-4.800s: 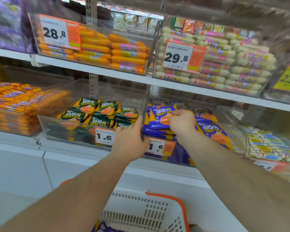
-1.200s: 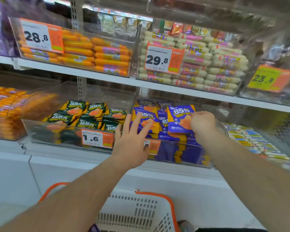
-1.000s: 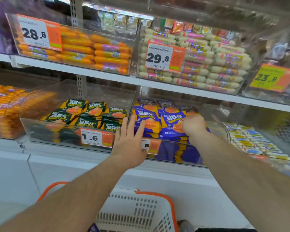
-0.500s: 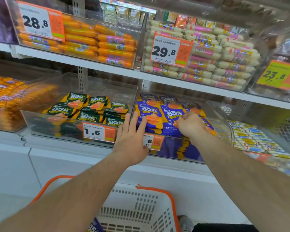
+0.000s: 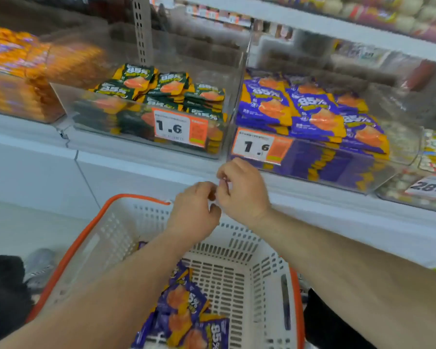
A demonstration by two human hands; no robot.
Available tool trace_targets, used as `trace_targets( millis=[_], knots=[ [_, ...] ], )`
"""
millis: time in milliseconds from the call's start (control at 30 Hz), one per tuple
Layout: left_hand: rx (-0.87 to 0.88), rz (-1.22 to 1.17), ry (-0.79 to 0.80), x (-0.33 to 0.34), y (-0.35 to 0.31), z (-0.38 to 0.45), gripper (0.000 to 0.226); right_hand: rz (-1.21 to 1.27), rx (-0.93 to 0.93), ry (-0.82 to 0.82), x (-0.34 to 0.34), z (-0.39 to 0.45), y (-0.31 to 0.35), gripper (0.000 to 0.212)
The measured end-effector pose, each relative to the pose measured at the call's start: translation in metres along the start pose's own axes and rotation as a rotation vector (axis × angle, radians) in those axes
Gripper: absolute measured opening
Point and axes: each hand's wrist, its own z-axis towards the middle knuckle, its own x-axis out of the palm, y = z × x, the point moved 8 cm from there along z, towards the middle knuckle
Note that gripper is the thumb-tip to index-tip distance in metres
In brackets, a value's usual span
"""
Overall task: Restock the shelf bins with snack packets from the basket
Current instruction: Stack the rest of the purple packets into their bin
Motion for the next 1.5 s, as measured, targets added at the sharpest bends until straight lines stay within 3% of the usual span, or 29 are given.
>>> trace_targets(
  millis=[133,267,400,567,733,1000,1067,1167,1200,1500],
  knots=[
    [-0.373,-0.036,0.373,0.047,0.083,-0.04,0.027,0.062,0.402,0.47,0.116,-0.064,-0.039,0.013],
    [-0.57,-0.027,0.45,0.062,0.14,-0.075,0.03,0.091,0.812,0.879,0.201,-0.158,-0.074,0.009],
    [-0.689,-0.056,0.483,0.078,0.173,-0.096,0.027,0.146,1.035,1.149,0.245,-0.24,-0.083,0.019],
    [-0.782,-0.116,0.454,0.091,0.194,-0.1,0.018,0.08,1.2,1.137,0.266,-0.292,-0.086,0.04],
    [-0.847,-0.117,0.454,0.098,0.209,-0.106,0.027,-0.053,1.231,1.116,0.266,-0.298,-0.084,0.03],
    [-0.877,-0.141,0.477,0.101,0.21,-0.112,0.026,-0.004,1.297,1.08,0.265,-0.309,-0.084,0.066],
    [-0.873,-0.144,0.478,0.1,0.208,-0.112,0.027,-0.006,1.289,1.05,0.265,-0.31,-0.082,0.061],
    [-0.878,-0.146,0.472,0.099,0.206,-0.113,0.024,-0.013,1.274,1.047,0.262,-0.31,-0.086,0.016],
    [-0.881,-0.15,0.471,0.098,0.205,-0.115,0.023,-0.018,1.281,1.053,0.259,-0.311,-0.09,0.015],
    [-0.859,-0.195,0.511,0.109,0.192,-0.114,0.027,0.021,1.326,1.103,0.252,-0.328,-0.08,0.052]
  ],
)
